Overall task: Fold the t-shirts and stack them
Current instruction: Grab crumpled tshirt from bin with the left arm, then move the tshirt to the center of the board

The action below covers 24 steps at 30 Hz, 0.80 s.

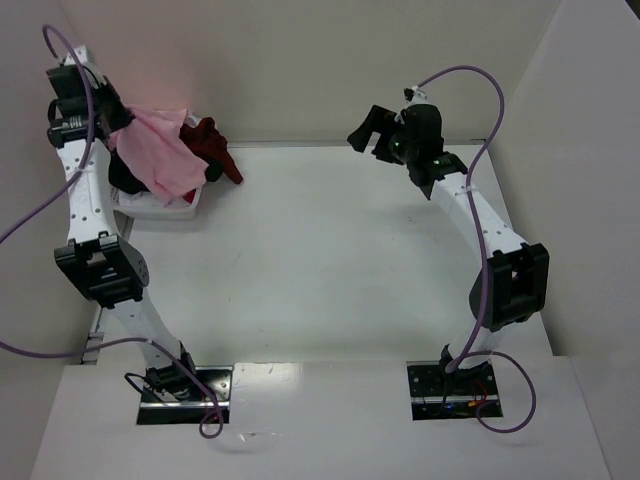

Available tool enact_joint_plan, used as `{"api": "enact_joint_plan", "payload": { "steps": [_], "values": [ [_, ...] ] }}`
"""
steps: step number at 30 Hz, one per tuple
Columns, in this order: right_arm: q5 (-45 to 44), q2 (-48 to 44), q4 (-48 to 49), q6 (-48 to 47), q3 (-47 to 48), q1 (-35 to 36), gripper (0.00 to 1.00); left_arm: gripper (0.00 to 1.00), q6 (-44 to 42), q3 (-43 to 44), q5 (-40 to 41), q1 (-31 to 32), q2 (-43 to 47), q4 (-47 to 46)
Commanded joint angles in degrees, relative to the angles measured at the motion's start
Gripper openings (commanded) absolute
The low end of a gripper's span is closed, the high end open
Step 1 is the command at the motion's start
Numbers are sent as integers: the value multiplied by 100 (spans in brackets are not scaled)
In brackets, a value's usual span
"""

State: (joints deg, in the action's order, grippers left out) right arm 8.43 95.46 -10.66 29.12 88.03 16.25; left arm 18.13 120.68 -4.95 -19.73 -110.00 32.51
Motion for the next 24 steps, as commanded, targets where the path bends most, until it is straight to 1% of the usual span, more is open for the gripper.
{"api": "enact_joint_plan", "payload": {
  "steps": [1, 3, 4, 7, 8, 10, 11, 12, 13, 14, 15, 17, 18, 19, 20, 21, 22, 23, 24],
  "values": [
    [-8, -142, 292, -38, 83, 1, 100, 0, -493, 1060, -1067, 354, 698, 254],
    [-8, -142, 292, -91, 152, 1, 100, 0, -626, 1534, -1420, 556, 926, 361],
    [-8, -142, 214, -143, 240, 1, 100, 0, -627, 1702, -1421, 862, 997, 500],
    [-147, -413, 108, -197, 364, 1, 100, 0, -495, 2063, -1824, 1364, 1296, 502],
    [-148, -501, 108, -197, 364, 1, 100, 0, -347, 2064, -1947, 1732, 1409, 502],
    [-323, -869, -41, -197, 364, 1, 100, 1, -293, 2012, -2027, 2059, 1515, 502],
    [-394, -1028, -42, -197, 303, 1, 100, 3, -293, 1672, -2027, 2321, 1664, 502],
    [-473, -1212, -94, -197, 207, -51, 100, 4, -293, 1417, -2027, 2429, 1744, 450],
    [-473, -1597, -95, -144, 93, -52, 100, 4, -293, 1127, -2027, 2499, 1840, 397],
    [-473, -1792, -95, -144, -161, -113, 100, 4, -293, 785, -2027, 2500, 2059, 318],
    [-526, -1977, -95, -66, -285, -113, 100, 4, -145, -97, -2210, 2500, 2209, 187],
    [-631, -2494, -330, -12, -618, -175, 100, 11, 14, -1138, -2492, 2553, 2673, -401],
    [-719, -2671, -402, 49, -751, -175, 100, 17, 76, -1657, -2780, 2553, 2815, -604],
    [-789, -2838, -472, 49, -883, -175, 100, 24, 155, -2593, -2888, 2553, 2939, -928],
    [-851, -3162, -533, 49, -1154, -175, 100, 45, 156, -2977, -3037, 2605, 3097, -1035],
    [-921, -3313, -691, 102, -1278, -175, 100, 59, 156, -3276, -3203, 2605, 3098, -1036],
    [-922, -3428, -771, 102, -1375, -175, 100, 78, 156, -3497, -3501, 2605, 3098, -941],
    [-922, -3516, -858, 154, -1550, -175, 100, 90, 69, -3621, -3626, 2605, 2985, -766],
    [-922, -3639, -1007, 155, -1630, -175, 100, 100, 68, -3787, -3627, 2658, 2923, -599]
  ]
}}
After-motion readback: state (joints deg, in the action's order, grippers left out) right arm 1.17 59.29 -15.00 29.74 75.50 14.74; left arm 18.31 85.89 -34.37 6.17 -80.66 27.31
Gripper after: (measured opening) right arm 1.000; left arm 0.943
